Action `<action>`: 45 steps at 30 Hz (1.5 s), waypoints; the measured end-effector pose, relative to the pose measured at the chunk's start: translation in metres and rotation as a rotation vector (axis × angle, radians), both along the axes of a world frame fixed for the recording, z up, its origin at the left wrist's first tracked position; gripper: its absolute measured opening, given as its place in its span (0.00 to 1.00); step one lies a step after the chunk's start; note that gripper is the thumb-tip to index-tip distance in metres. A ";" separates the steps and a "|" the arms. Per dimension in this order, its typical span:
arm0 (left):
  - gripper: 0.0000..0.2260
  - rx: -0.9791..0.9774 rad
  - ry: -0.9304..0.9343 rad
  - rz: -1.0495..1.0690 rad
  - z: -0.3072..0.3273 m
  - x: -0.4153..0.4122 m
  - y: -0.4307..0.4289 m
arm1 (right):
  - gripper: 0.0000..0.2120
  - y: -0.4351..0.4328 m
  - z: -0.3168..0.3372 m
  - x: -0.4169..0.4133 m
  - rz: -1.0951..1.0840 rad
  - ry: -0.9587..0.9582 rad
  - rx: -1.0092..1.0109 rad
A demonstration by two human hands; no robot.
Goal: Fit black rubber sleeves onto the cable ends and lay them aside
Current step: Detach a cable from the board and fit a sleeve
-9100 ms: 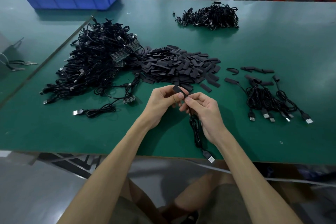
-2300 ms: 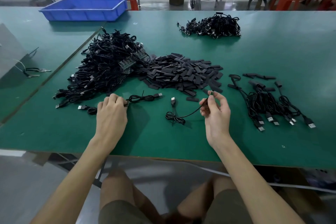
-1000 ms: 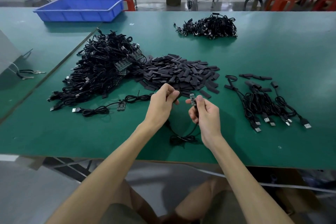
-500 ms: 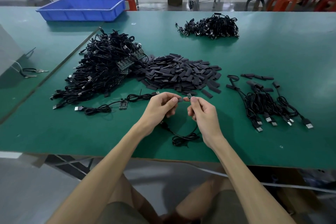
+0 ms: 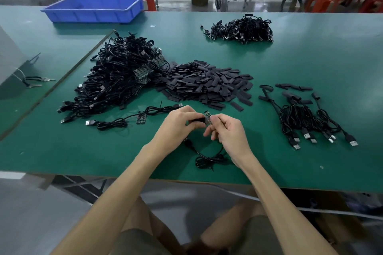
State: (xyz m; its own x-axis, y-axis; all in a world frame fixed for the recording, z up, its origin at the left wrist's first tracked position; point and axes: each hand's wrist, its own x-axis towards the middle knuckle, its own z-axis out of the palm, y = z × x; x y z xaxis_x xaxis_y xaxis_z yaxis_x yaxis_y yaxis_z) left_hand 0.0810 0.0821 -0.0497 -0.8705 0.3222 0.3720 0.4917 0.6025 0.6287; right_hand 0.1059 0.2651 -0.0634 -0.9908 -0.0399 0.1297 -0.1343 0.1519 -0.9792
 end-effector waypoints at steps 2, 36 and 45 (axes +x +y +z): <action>0.09 0.036 0.041 0.010 0.000 0.001 -0.001 | 0.10 0.000 0.001 0.000 0.005 -0.005 -0.032; 0.09 0.015 0.114 0.004 -0.012 0.006 -0.015 | 0.10 0.000 -0.003 -0.002 -0.010 -0.014 0.005; 0.10 -0.115 0.162 -0.043 -0.010 0.014 -0.014 | 0.10 0.001 -0.002 0.001 -0.008 -0.015 0.026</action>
State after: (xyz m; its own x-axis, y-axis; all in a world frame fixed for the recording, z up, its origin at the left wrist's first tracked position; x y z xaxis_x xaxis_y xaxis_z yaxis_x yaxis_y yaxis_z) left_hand 0.0950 0.0680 -0.0598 -0.7867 0.4058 0.4651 0.6076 0.6421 0.4675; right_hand 0.1066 0.2658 -0.0656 -0.9929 -0.0349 0.1135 -0.1179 0.1787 -0.9768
